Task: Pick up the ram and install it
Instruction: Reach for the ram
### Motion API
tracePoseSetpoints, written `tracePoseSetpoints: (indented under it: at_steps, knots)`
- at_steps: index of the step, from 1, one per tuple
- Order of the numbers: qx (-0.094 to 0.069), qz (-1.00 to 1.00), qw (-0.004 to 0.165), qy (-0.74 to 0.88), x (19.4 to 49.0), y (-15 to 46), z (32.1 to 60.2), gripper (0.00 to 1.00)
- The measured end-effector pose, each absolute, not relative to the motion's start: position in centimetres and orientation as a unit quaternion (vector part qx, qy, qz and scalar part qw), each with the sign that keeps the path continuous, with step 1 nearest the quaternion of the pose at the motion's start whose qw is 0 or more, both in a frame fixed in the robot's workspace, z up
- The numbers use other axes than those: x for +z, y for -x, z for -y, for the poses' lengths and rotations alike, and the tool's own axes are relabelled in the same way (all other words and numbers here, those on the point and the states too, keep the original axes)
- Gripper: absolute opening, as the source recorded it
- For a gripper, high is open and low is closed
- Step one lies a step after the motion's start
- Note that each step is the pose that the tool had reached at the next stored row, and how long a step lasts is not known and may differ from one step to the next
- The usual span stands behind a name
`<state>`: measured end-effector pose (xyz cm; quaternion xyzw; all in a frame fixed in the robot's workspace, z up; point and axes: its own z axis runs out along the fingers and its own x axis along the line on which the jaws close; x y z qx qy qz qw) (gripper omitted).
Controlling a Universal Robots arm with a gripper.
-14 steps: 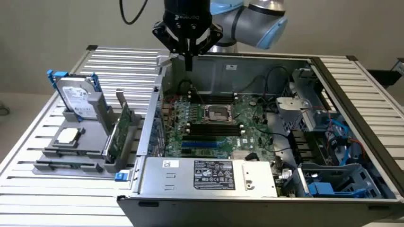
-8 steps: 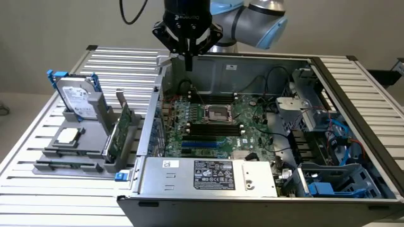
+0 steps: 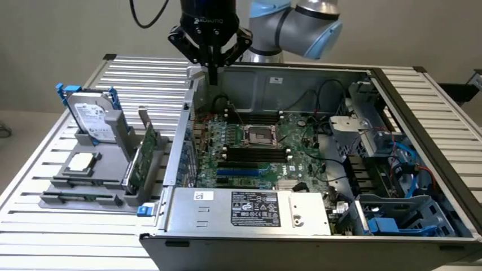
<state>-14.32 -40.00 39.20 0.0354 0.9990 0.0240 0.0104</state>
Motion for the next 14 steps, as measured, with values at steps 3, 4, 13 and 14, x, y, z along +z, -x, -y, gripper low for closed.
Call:
tracePoseSetpoints:
  at_steps: [3, 4, 13, 14]
  knots:
    - [0.024, -0.999, 0.01, -0.035, 39.1, 15.7, 40.1, 0.11]
    - [0.024, -0.999, 0.01, -0.035, 39.1, 16.1, 40.1, 0.11]
    - [0.024, -0.999, 0.01, -0.035, 38.8, 20.2, 40.5, 0.11]
    - [0.024, -0.999, 0.01, -0.035, 38.8, 20.7, 40.5, 0.11]
